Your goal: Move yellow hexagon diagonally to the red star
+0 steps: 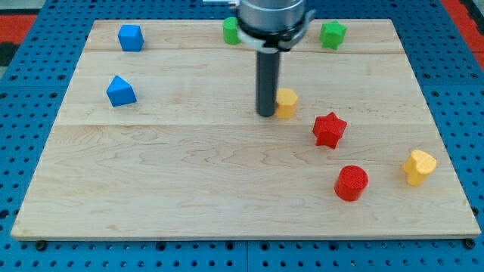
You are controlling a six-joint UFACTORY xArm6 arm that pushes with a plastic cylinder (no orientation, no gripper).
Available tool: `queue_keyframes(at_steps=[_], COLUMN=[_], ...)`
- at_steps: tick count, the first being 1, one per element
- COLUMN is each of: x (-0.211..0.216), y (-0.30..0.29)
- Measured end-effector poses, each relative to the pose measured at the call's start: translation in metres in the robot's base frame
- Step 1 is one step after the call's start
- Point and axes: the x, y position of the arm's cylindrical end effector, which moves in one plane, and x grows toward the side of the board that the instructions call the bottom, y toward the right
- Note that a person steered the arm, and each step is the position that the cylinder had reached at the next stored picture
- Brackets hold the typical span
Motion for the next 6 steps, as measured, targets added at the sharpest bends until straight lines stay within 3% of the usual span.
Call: queue_keyframes(at_steps=[2, 4, 6], x=[-0.01, -0.036, -0.042], y=[0.054, 0.035, 0.111])
